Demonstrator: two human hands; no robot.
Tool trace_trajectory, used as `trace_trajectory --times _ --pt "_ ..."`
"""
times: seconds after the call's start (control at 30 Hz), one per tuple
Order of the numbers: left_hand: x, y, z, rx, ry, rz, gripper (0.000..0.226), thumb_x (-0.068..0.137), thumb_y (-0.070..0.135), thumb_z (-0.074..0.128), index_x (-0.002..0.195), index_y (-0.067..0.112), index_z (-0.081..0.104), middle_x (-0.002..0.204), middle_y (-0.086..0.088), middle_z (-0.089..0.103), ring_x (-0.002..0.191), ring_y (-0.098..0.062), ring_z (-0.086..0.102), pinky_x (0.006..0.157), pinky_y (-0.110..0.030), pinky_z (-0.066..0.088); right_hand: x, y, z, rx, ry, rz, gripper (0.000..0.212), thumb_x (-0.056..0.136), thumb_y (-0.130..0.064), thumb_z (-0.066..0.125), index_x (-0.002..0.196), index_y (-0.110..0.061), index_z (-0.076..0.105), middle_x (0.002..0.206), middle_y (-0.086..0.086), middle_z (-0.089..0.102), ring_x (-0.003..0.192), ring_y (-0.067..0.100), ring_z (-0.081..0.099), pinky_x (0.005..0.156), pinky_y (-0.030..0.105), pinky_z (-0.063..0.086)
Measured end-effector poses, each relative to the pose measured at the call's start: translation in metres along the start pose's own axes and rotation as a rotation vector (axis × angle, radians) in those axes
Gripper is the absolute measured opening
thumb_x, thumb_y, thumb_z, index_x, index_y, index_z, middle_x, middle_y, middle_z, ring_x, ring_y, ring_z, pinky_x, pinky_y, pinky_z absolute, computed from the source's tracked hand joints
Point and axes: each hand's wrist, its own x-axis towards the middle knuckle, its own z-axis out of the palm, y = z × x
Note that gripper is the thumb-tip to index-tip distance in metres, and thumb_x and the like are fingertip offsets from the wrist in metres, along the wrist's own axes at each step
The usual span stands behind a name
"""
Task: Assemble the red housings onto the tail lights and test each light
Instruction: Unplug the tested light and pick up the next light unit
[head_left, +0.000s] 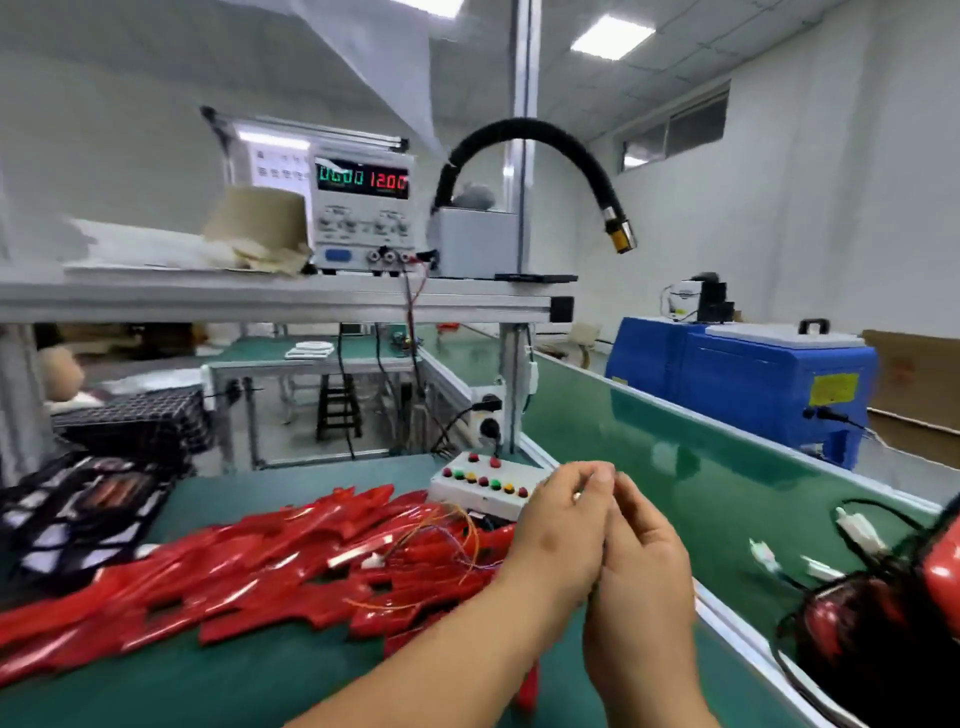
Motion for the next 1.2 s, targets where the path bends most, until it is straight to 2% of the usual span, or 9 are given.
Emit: trace_trajectory --times 0.23,0.43,0.57,0.67,0.8,0.9,1.0,1.07,1.2 --pt "-0.027 -0.002 -0.163 0.183 0.375 0.088 0.022 0.101 0.017 0.049 0.089 0.03 0.06 0.093 0.008 0.066 0.094 -0.009 0.061 0.085 -0.018 0.047 -0.048 0.049 0.142 -0.07 -0.365 0.022 0.022 0.097 -0.009 0.054 0.113 -0.01 0.068 0.109 0.007 0.072 0.106 0.023 0.066 0.1 0.043 0.049" --pt "-0.053 -0.041 -0.263 0.25 0.63 -0.019 0.024 0.102 0.013 0.044 0.11 0.016 0.066 0.11 0.001 0.066 0.109 -0.014 0.06 0.097 -0.02 0.042 -0.093 0.109 0.224 -0.128 -0.622 0.117 0.023 0.095 -0.002 0.053 0.095 -0.014 0.072 0.094 0.0 0.075 0.094 0.017 0.069 0.093 0.035 0.052" --pt "-0.066 -0.076 -0.304 0.342 0.637 -0.175 0.032 0.102 0.016 0.039 0.118 0.014 0.067 0.123 -0.002 0.067 0.118 -0.017 0.058 0.106 -0.031 0.042 -0.108 0.152 0.242 -0.259 -0.725 0.245 0.022 0.095 -0.006 0.054 0.1 -0.016 0.073 0.098 0.0 0.075 0.098 0.017 0.069 0.097 0.043 0.052" --pt "-0.063 -0.093 -0.327 0.626 0.54 -0.278 0.033 0.102 0.024 0.04 0.117 0.019 0.07 0.12 0.0 0.069 0.114 -0.016 0.06 0.098 -0.026 0.044 -0.105 0.166 0.245 -0.323 -0.835 0.327 0.022 0.095 -0.005 0.054 0.102 -0.015 0.073 0.095 0.003 0.076 0.094 0.021 0.071 0.088 0.04 0.056" --pt "-0.052 -0.089 -0.372 0.821 0.68 -0.21 0.024 0.097 0.027 0.051 0.103 0.02 0.073 0.106 0.004 0.072 0.099 -0.013 0.062 0.073 -0.017 0.033 -0.082 0.172 0.254 -0.58 -0.92 0.004 0.026 0.096 -0.016 0.058 0.12 -0.016 0.067 0.114 -0.009 0.067 0.102 0.002 0.061 0.091 0.015 0.044" --pt "-0.043 -0.089 -0.422 0.815 0.909 -0.25 0.02 0.096 0.022 0.055 0.11 0.016 0.067 0.113 -0.004 0.069 0.102 -0.02 0.061 0.082 -0.025 0.039 -0.07 0.172 0.258 -0.613 -0.924 -0.116 0.024 0.095 -0.019 0.06 0.117 -0.021 0.068 0.101 -0.023 0.064 0.092 -0.019 0.055 0.079 -0.003 0.036" --pt "-0.033 -0.097 -0.461 0.749 1.051 -0.369 0.032 0.095 0.023 0.057 0.123 0.008 0.055 0.128 -0.019 0.056 0.116 -0.035 0.053 0.099 -0.039 0.042 -0.063 0.175 0.257 -0.609 -0.89 -0.131 0.027 0.095 -0.016 0.06 0.093 -0.043 0.066 0.078 -0.041 0.062 0.088 -0.032 0.048 0.073 -0.008 0.034" --pt "-0.026 -0.103 -0.473 0.676 1.03 -0.525 0.047 0.096 0.029 0.057 0.134 0.005 0.044 0.136 -0.024 0.047 0.122 -0.042 0.048 0.1 -0.044 0.042 -0.06 0.179 0.255 -0.62 -0.869 -0.171 0.033 0.094 -0.017 0.059 0.083 -0.048 0.061 0.079 -0.046 0.06 0.09 -0.032 0.048 0.075 -0.006 0.036" --pt "-0.013 -0.113 -0.478 0.767 0.864 -0.719 0.051 0.102 0.031 0.047 0.137 -0.005 0.038 0.135 -0.026 0.051 0.121 -0.04 0.051 0.082 -0.038 0.04 -0.062 0.186 0.252 -0.625 -0.843 -0.227 0.019 0.094 -0.022 0.061 0.107 -0.031 0.071 0.093 -0.03 0.06 0.093 -0.026 0.051 0.08 -0.004 0.036"
